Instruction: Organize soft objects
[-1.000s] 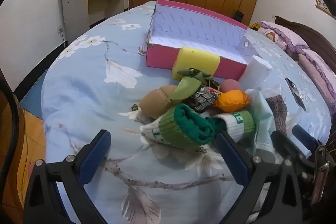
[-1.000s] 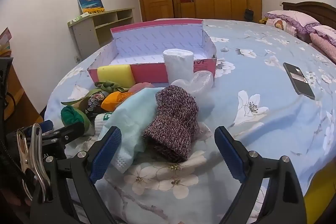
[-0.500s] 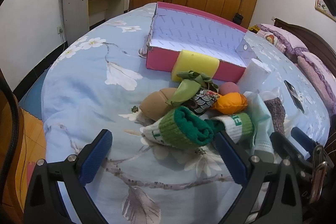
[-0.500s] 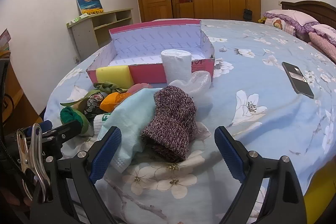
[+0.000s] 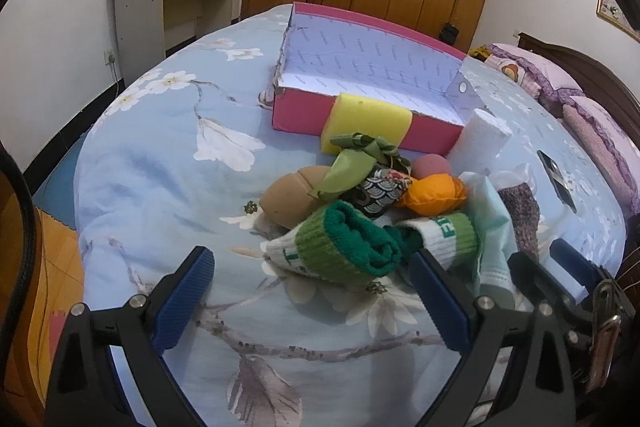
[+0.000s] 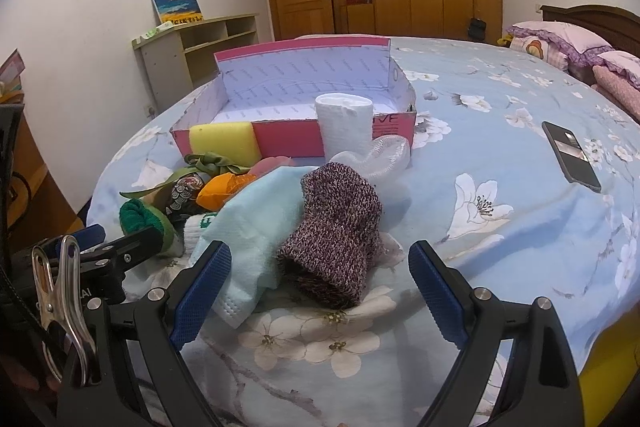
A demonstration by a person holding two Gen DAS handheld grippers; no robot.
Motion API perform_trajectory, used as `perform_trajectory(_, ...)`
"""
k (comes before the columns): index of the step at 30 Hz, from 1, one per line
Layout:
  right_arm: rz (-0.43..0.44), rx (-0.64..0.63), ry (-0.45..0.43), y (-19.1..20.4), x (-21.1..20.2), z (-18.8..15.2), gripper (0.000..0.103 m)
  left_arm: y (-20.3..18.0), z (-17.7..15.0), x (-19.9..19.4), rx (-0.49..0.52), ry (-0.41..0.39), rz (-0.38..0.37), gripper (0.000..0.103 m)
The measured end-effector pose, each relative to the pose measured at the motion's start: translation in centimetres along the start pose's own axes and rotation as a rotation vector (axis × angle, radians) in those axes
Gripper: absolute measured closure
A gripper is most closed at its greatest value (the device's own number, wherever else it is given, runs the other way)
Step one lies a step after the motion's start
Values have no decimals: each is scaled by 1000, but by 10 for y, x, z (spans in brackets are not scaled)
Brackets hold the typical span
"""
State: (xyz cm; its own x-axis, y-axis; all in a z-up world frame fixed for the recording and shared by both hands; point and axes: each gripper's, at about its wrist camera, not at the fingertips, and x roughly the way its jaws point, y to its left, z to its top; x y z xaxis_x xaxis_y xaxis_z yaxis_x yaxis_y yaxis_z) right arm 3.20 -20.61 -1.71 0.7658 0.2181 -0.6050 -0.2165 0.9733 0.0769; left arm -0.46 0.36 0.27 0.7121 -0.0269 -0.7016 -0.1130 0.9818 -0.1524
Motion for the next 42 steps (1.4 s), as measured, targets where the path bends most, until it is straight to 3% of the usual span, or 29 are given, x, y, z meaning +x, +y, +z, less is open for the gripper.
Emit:
perform_trajectory(21,55,39,3,-11,-4,5,10,1,1,-5,7,-23,-38,8)
perform_trajectory(28,110,-20,70,-12,-2,15,10,-13,8,2,72,-2,-50,11)
perform_trajectory(32,108,-62,60,-12,-8,17,10,-17,10,10,105,5,-73,20)
perform_trajectory(37,131,-22,80,-19,-3,16,10,-6,10,21,63,45,-76,30)
perform_trajectory(42,157,42,121,-26,10,14,10,9,11,32,-3,88,-101,31)
